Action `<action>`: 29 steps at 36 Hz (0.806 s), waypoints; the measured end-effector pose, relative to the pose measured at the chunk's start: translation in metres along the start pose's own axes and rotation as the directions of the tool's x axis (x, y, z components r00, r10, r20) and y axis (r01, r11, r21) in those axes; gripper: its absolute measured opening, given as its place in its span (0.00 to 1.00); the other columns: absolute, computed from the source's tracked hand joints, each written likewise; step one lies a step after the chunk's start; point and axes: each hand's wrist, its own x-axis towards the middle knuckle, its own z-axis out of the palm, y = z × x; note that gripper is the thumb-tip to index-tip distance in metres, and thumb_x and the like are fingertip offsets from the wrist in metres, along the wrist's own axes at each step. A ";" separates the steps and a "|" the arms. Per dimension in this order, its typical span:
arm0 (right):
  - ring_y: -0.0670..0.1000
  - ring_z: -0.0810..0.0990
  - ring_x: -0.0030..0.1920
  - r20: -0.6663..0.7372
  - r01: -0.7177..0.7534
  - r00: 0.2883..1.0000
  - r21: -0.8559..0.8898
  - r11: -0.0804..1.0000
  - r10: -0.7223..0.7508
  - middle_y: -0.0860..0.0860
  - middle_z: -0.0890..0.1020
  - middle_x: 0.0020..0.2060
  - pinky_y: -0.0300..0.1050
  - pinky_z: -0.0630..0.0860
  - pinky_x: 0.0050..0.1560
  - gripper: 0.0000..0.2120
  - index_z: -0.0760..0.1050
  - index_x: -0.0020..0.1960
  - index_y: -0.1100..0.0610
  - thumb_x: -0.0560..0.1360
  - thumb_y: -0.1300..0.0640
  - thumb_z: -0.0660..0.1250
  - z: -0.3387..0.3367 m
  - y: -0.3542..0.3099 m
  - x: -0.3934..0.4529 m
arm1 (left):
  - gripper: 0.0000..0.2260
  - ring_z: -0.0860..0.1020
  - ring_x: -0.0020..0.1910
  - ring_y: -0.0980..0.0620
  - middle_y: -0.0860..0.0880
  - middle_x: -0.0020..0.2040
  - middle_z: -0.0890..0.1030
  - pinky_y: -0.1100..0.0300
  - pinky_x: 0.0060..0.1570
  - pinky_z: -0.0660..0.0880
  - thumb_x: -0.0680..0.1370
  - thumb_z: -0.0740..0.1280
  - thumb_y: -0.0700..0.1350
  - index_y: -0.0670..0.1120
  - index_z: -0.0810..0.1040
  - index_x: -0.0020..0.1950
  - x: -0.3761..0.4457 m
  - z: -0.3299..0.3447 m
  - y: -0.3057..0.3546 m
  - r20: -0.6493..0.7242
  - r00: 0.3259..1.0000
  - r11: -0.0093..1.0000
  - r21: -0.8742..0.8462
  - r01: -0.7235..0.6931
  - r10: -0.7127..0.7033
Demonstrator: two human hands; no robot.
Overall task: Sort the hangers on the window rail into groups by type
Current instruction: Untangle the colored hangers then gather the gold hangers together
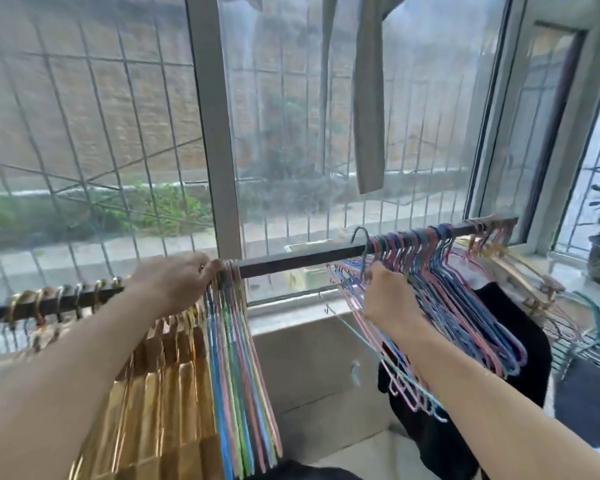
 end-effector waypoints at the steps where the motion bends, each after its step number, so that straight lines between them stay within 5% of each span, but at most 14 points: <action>1: 0.57 0.80 0.44 -0.007 -0.003 1.000 -0.004 1.000 0.003 0.57 0.82 0.43 0.49 0.74 0.42 0.14 0.73 0.61 0.64 0.76 0.72 0.63 0.001 -0.003 0.006 | 0.41 0.75 0.71 0.48 0.51 0.76 0.74 0.55 0.54 0.79 0.74 0.33 0.72 0.57 0.65 0.78 0.002 0.000 -0.001 0.001 1.000 1.000 -0.010 -0.006 0.006; 4: 0.60 0.81 0.48 -0.018 -0.015 1.000 -0.031 0.999 0.014 0.60 0.82 0.46 0.48 0.70 0.43 0.09 0.75 0.56 0.64 0.77 0.70 0.61 0.001 -0.012 0.021 | 0.40 0.75 0.71 0.48 0.50 0.75 0.74 0.52 0.57 0.80 0.75 0.34 0.73 0.57 0.66 0.77 0.008 0.005 -0.007 0.001 1.000 1.000 -0.003 0.016 -0.016; 8: 0.63 0.82 0.57 0.037 -0.024 0.999 -0.116 0.993 0.028 0.63 0.83 0.54 0.52 0.77 0.53 0.11 0.74 0.59 0.66 0.77 0.68 0.63 0.009 -0.020 0.030 | 0.42 0.73 0.73 0.47 0.49 0.76 0.73 0.45 0.66 0.75 0.74 0.33 0.75 0.56 0.65 0.77 0.013 0.010 -0.012 0.008 0.999 0.999 -0.011 0.033 -0.033; 12: 0.64 0.82 0.58 0.060 -0.013 0.998 -0.199 0.980 0.025 0.64 0.82 0.56 0.51 0.75 0.49 0.16 0.71 0.66 0.66 0.79 0.67 0.59 0.024 -0.014 0.031 | 0.40 0.74 0.72 0.47 0.50 0.75 0.74 0.49 0.61 0.77 0.76 0.34 0.73 0.56 0.66 0.77 0.012 0.013 -0.012 0.014 1.000 0.999 0.022 0.027 -0.027; 29: 0.58 0.83 0.54 0.067 -0.029 0.995 -0.492 0.870 0.071 0.56 0.84 0.53 0.48 0.78 0.48 0.13 0.81 0.56 0.57 0.77 0.64 0.60 0.022 0.006 0.038 | 0.38 0.78 0.66 0.48 0.51 0.69 0.79 0.49 0.57 0.78 0.77 0.34 0.74 0.56 0.69 0.70 0.027 0.023 -0.022 -0.036 0.999 1.000 0.029 0.007 -0.005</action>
